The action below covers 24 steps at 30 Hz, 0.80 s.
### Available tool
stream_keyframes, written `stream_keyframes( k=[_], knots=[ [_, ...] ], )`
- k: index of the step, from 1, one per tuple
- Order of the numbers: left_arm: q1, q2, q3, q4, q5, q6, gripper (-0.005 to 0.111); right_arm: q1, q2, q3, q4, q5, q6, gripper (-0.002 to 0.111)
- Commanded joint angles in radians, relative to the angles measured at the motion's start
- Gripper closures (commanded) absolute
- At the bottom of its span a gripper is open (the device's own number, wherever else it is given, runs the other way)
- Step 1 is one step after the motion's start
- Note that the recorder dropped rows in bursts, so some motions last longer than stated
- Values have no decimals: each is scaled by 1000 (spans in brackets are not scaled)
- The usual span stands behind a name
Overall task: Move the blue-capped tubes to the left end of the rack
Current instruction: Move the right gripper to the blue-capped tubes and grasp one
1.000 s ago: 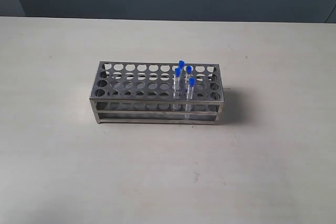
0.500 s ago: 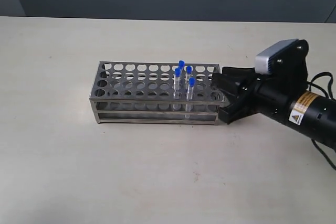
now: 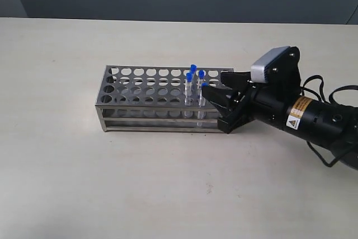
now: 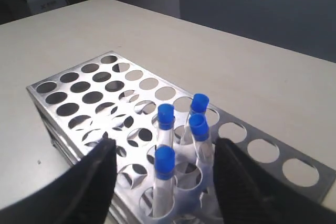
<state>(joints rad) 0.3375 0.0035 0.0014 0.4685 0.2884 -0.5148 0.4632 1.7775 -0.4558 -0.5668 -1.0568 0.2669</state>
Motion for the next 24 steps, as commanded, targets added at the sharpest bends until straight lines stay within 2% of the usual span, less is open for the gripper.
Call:
stream_keyframes(
  k=[1,12,14,20,24],
  knots=[
    [1,-4,-1,-2,2,-2,106,-2,46,-50,-28,-12,-1,55],
    [1,-4,-1,-2,2,-2,106,39,151,-110,-27,42,23,59],
    [1,-4,-1,-2,2,-2,106,47,155,-110,-24,42,23,66],
    [1,-4,-1,-2,2,-2,106,50,155,-110,-29,31,23,109],
    [1,-4,-1,0,2,-2,106,50,150,-110,-33,31,23,108]
  ],
)
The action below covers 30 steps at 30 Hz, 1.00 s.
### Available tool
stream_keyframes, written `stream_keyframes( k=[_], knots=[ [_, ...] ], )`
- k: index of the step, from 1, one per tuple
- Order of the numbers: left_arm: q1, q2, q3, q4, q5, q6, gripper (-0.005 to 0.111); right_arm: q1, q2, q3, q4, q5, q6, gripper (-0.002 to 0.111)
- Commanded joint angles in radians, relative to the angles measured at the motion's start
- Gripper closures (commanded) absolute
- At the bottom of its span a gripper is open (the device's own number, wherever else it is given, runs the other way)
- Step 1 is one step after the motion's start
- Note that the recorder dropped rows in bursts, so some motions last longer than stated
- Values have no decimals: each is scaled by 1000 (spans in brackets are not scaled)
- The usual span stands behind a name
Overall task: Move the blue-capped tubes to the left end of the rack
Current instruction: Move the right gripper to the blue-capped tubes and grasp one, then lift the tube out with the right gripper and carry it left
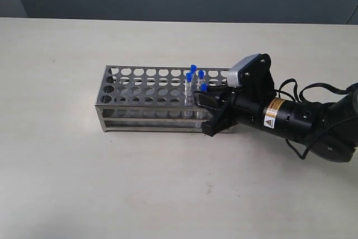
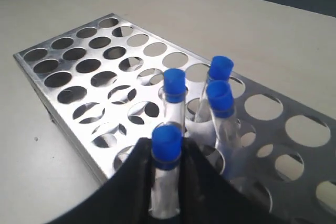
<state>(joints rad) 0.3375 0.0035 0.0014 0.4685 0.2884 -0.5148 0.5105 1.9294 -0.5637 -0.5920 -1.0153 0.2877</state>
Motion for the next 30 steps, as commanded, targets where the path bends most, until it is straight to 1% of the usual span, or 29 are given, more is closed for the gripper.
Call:
stream_keyframes(
  k=[1,4,7,10,13,16,21,23,30],
  knots=[
    [1,-4,-1,0,2,-2,106,3,-9,-2,-8,-11,2,108],
    [1,-4,-1,0,2,-2,106,3,-55,-2,-12,-7,5,108],
    [1,-4,-1,0,2,-2,106,3,-147,-2,-15,2,5,108],
    [1,-4,-1,0,2,-2,106,3,-247,-17,-23,58,20,108],
    [1,-4,-1,0,2,-2,106,33,-322,-69,-31,139,66,108],
    [1,-4,-1,0,2,-2,106,87,-347,-148,-31,208,82,109],
    [1,-4,-1,0,2,-2,106,186,-298,-324,-31,323,82,109],
    [1,-4,-1,0,2,-2,106,209,-251,-402,-31,346,82,109],
    [1,-4,-1,0,2,-2,106,242,-14,-631,-43,352,189,109]
  ],
)
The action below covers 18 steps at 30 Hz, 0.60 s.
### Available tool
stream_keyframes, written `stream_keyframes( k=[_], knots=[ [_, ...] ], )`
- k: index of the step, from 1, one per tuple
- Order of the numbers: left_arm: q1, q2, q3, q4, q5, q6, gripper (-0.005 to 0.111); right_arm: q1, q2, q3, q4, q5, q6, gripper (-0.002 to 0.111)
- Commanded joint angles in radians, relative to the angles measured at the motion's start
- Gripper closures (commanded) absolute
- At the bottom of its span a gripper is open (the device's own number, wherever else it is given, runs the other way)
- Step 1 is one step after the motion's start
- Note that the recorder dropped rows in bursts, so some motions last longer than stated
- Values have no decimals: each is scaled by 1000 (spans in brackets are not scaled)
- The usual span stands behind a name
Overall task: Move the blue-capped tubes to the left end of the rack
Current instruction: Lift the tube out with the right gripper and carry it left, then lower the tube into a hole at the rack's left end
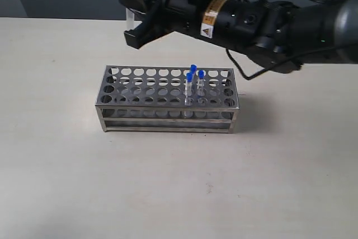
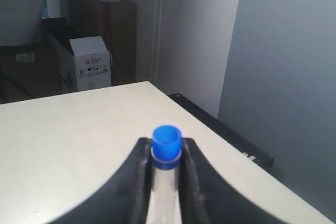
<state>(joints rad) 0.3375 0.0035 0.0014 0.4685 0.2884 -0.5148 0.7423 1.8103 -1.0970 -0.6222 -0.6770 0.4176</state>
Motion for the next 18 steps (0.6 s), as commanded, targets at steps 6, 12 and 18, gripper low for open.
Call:
stream_keyframes(
  k=[6,12,18],
  knots=[
    [1,-4,-1,0,2,-2,106,19,247,-200,-93,19,142,109],
    [1,-4,-1,0,2,-2,106,27,310,-225,-119,40,161,109],
    [1,-4,-1,0,2,-2,106,27,353,-225,-119,32,159,109]
  ],
)
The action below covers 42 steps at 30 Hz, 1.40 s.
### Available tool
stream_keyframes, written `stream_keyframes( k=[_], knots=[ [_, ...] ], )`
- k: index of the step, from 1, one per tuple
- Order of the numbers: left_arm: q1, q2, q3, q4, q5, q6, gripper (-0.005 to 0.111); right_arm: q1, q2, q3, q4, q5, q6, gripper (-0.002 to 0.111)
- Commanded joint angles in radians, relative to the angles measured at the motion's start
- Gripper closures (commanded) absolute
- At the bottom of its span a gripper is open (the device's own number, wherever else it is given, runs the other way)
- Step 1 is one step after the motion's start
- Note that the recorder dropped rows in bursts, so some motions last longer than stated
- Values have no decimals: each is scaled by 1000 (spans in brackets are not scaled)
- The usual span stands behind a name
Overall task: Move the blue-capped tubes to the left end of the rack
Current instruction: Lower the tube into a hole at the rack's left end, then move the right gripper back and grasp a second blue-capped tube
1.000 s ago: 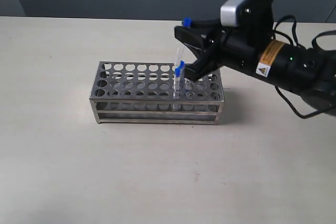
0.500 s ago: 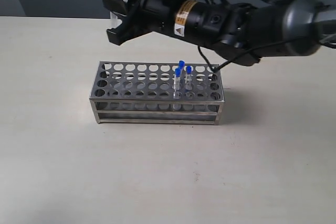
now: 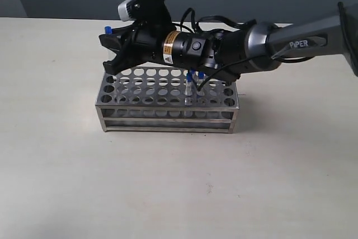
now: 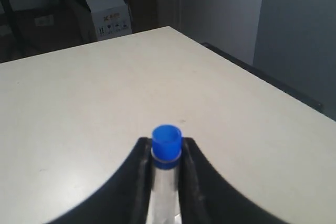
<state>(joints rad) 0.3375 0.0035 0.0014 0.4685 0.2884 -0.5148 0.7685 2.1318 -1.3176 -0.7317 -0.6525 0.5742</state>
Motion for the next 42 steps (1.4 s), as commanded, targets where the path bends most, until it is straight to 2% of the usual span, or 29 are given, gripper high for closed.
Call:
stream_keyframes(
  k=[1,8,10,11,13,14,18,22,28,35,39,42],
  knots=[
    [1,-4,-1,0,2,-2,106,1,39,-4,-9,8,2,109],
    [1,-4,-1,0,2,-2,106,1,66,-4,-1,17,2,109],
    [1,-4,-1,0,2,-2,106,1,77,-4,-1,19,2,99],
    [1,-4,-1,0,2,-2,106,1,81,-4,-1,21,4,83],
    [1,-4,-1,0,2,-2,106,1,85,-4,-1,19,4,67],
    [1,-4,-1,0,2,-2,106,1,85,-4,-1,19,6,66],
    [1,-4,-1,0,2,-2,106,-1,53,-4,-1,25,51,66],
    [1,-4,-1,0,2,-2,106,-27,-88,-4,-4,134,94,66],
    [1,-4,-1,0,0,-2,106,-126,-328,70,-72,302,68,66],
    [1,-4,-1,0,0,-2,106,-258,-558,431,-72,168,38,66],
    [1,-4,-1,0,0,-2,106,-268,-559,575,-63,96,3,66],
    [1,-4,-1,0,0,-2,106,-268,-507,612,-44,58,1,66]
  ],
)
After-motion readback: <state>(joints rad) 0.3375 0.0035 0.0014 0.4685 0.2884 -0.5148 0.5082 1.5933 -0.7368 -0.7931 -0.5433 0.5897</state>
